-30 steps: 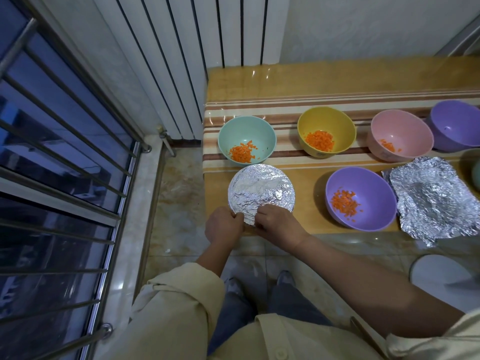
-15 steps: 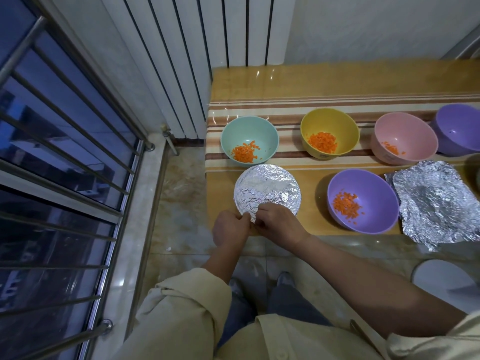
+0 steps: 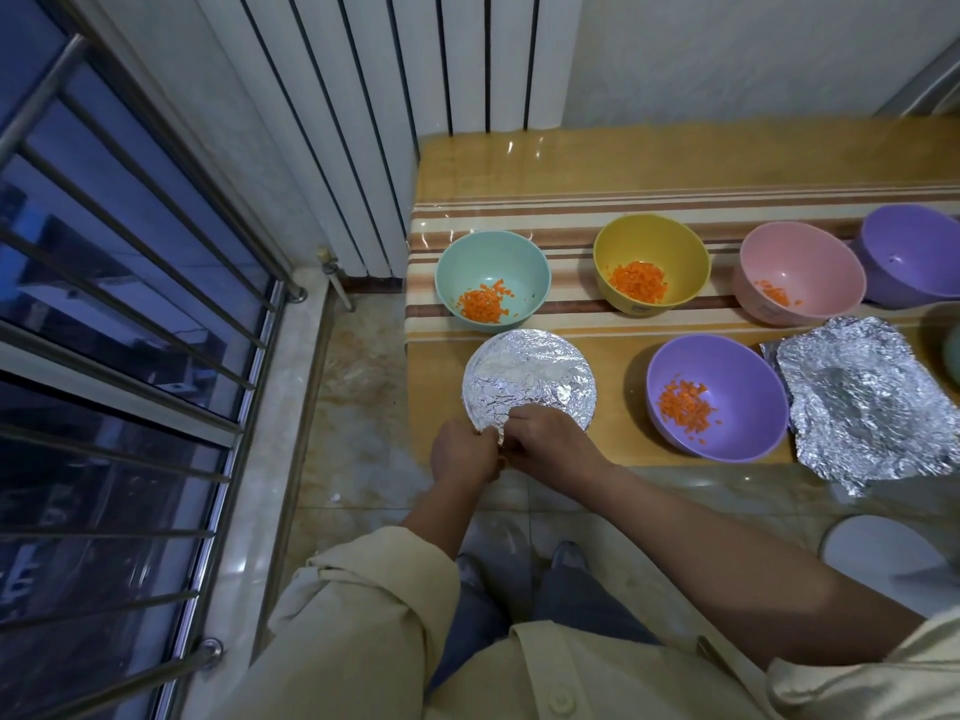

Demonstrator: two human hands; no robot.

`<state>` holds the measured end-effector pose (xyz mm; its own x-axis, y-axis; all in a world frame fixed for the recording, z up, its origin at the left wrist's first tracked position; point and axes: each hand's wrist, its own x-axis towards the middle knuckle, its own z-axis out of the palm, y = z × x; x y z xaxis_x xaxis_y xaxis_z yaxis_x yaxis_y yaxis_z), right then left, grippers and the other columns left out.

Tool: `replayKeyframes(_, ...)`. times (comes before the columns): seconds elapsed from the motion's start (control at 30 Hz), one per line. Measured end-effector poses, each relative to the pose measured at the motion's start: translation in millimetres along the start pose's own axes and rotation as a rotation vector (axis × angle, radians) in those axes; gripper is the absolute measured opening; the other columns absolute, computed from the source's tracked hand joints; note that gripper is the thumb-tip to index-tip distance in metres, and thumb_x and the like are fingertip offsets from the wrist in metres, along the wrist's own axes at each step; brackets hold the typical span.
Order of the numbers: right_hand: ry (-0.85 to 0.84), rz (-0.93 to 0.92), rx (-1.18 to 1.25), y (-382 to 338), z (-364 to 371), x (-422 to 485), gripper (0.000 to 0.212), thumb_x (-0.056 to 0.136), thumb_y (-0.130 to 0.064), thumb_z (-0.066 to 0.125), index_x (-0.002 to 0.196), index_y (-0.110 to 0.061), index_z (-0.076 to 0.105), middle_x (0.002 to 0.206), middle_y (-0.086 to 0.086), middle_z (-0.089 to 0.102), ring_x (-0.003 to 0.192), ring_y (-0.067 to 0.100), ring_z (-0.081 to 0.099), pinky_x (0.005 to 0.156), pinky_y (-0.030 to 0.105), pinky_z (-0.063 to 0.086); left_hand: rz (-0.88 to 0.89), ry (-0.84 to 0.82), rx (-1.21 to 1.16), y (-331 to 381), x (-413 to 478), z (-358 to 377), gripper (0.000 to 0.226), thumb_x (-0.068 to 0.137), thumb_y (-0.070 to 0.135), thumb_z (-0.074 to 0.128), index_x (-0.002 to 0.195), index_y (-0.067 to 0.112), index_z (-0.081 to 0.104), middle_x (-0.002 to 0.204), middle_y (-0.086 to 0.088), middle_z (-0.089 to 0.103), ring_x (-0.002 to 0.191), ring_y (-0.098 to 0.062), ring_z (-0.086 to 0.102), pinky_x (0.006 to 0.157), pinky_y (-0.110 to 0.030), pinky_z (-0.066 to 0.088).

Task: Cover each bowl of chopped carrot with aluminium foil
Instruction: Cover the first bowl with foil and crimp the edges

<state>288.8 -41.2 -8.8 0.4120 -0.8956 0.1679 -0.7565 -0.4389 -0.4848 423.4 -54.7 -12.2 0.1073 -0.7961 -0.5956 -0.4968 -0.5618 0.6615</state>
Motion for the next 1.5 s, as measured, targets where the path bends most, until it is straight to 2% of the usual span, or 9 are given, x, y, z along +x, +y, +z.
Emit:
replayKeyframes(0.07, -0.007, 0.0, 0.008, 0, 2, -1, 0.028, 0.057, -0.001, 0.08, 0.056, -0.006, 0.052, 0.058, 0.009, 0.052, 0.05, 0.028, 0.054, 0.044, 0.024, 0.033, 0.017, 0.005, 0.034, 0, 0, 2, 0.035, 0.072, 0.033, 0.054, 0.069, 0.001, 0.068, 0.071, -0.021, 0.072, 0.069, -0.038, 0.072, 0.072, -0.051, 0.061)
replayKeyframes(0.23, 0.021, 0.008, 0.042, 0, 0, -1, 0.017, 0.061, -0.003, 0.072, 0.059, -0.006, 0.055, 0.059, 0.008, 0.052, 0.052, 0.027, 0.054, 0.044, 0.026, 0.036, 0.035, -0.007, 0.053, 4, -4, 1, 0.034, 0.093, 0.022, 0.055, 0.064, 0.008, 0.063, 0.064, -0.016, 0.071, 0.065, -0.036, 0.072, 0.069, -0.049, 0.061)
replayKeyframes(0.43, -0.014, 0.034, 0.031, 8, 4, -4, 0.021, 0.07, -0.018, 0.081, 0.068, -0.008, 0.062, 0.066, 0.005, 0.055, 0.061, 0.024, 0.055, 0.051, 0.026, 0.037, 0.045, -0.035, 0.143, 4, 6, -4, 0.034, 0.083, 0.025, 0.049, 0.082, -0.002, 0.069, 0.079, -0.02, 0.073, 0.076, -0.038, 0.072, 0.075, -0.049, 0.06)
replayKeyframes(0.53, -0.022, 0.008, -0.011, 12, -1, -11, 0.025, 0.065, -0.018, 0.086, 0.074, -0.01, 0.063, 0.072, 0.004, 0.058, 0.067, 0.024, 0.057, 0.054, 0.024, 0.036, 0.049, -0.048, 0.164, 9, 7, -12, 0.026, 0.089, 0.018, 0.052, 0.076, 0.002, 0.068, 0.079, -0.021, 0.074, 0.072, -0.037, 0.073, 0.074, -0.048, 0.061)
replayKeyframes(0.77, -0.05, -0.082, -0.192, 0, 0, -4, 0.03, 0.046, -0.001, 0.08, 0.054, -0.01, 0.052, 0.057, 0.005, 0.052, 0.05, 0.024, 0.053, 0.042, 0.025, 0.037, 0.026, -0.057, 0.151, 11, 8, -15, 0.026, 0.089, 0.015, 0.051, 0.067, 0.008, 0.063, 0.076, -0.02, 0.074, 0.068, -0.035, 0.073, 0.072, -0.049, 0.062)
replayKeyframes(0.97, -0.026, -0.073, -0.15, 2, -2, -5, 0.028, 0.046, -0.001, 0.081, 0.058, -0.009, 0.057, 0.057, 0.005, 0.053, 0.05, 0.024, 0.054, 0.041, 0.025, 0.037, -0.01, 0.014, 0.107, -6, -3, -4, 0.056, 0.073, 0.063, 0.059, 0.065, 0.009, 0.075, 0.064, -0.007, 0.073, 0.07, -0.028, 0.073, 0.072, -0.039, 0.06)
replayKeyframes(1.13, -0.044, -0.039, -0.124, 1, -1, -3, 0.031, 0.047, -0.002, 0.083, 0.056, -0.01, 0.055, 0.057, 0.005, 0.051, 0.051, 0.024, 0.053, 0.043, 0.024, 0.035, -0.053, 0.1, 0.066, -4, -7, 1, 0.035, 0.08, 0.042, 0.068, 0.083, 0.009, 0.08, 0.083, -0.013, 0.076, 0.084, -0.031, 0.073, 0.079, -0.036, 0.058)
replayKeyframes(1.27, -0.009, -0.033, -0.109, 0, -5, -1, 0.027, 0.05, 0.001, 0.081, 0.061, -0.008, 0.058, 0.056, 0.006, 0.051, 0.049, 0.025, 0.053, 0.045, 0.022, 0.033, -0.076, 0.085, -0.05, -5, -7, 2, 0.043, 0.064, 0.058, 0.067, 0.067, 0.016, 0.078, 0.07, -0.006, 0.075, 0.075, -0.03, 0.074, 0.076, -0.043, 0.061)
replayKeyframes(1.5, -0.042, -0.037, -0.129, 1, -4, -3, 0.024, 0.053, 0.002, 0.076, 0.055, -0.007, 0.054, 0.056, 0.007, 0.051, 0.05, 0.026, 0.052, 0.045, 0.023, 0.03, -0.107, 0.149, 0.004, 3, -6, -1, 0.021, 0.07, 0.029, 0.074, 0.065, 0.009, 0.076, 0.066, -0.01, 0.073, 0.073, -0.027, 0.074, 0.077, -0.038, 0.06)
